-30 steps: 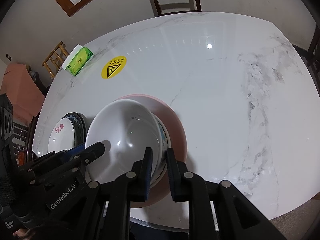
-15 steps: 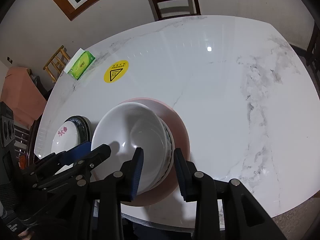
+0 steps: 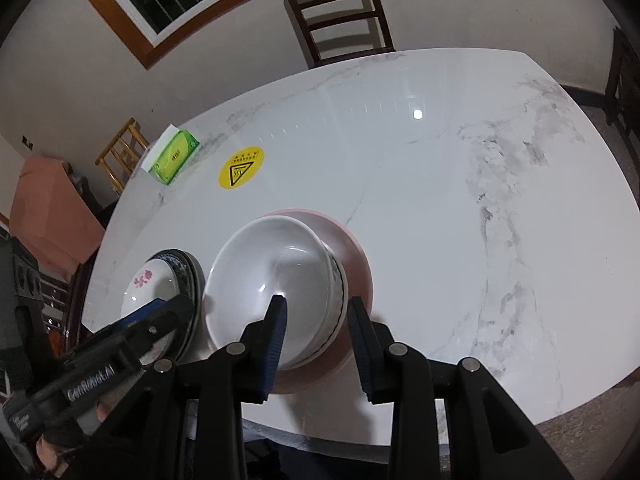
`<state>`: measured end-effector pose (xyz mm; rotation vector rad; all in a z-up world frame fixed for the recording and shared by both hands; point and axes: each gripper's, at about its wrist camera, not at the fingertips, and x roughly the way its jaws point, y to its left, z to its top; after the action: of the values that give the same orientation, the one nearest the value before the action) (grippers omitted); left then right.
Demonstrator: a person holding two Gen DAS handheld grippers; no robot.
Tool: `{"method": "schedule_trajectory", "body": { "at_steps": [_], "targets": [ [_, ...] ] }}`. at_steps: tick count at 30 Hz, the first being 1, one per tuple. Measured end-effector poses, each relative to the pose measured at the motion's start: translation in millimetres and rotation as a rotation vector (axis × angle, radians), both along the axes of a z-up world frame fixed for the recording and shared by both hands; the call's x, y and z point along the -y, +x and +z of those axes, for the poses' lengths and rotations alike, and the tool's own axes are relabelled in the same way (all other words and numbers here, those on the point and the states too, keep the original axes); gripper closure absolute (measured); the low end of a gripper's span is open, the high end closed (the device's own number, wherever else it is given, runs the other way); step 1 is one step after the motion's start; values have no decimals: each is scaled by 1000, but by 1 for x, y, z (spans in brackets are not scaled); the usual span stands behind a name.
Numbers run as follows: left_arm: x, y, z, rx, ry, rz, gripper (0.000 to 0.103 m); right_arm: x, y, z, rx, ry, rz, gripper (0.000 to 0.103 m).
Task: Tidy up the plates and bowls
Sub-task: 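Move the left tool to the rim of the pink-rimmed bowl stack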
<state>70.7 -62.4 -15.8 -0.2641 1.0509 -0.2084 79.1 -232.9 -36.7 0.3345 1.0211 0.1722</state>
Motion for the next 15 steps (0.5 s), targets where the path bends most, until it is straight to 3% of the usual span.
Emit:
{"method": "schedule_trajectory", "body": {
  "at_steps": [7,15],
  "targets": [
    [-34,-2,-7,-31,-61,103,52,12,-11,-7,-8,40,-54,71],
    [-39,-1,-22,-84,-91,128,52,23,-11,-26,-60,51,-103,71]
  ]
}}
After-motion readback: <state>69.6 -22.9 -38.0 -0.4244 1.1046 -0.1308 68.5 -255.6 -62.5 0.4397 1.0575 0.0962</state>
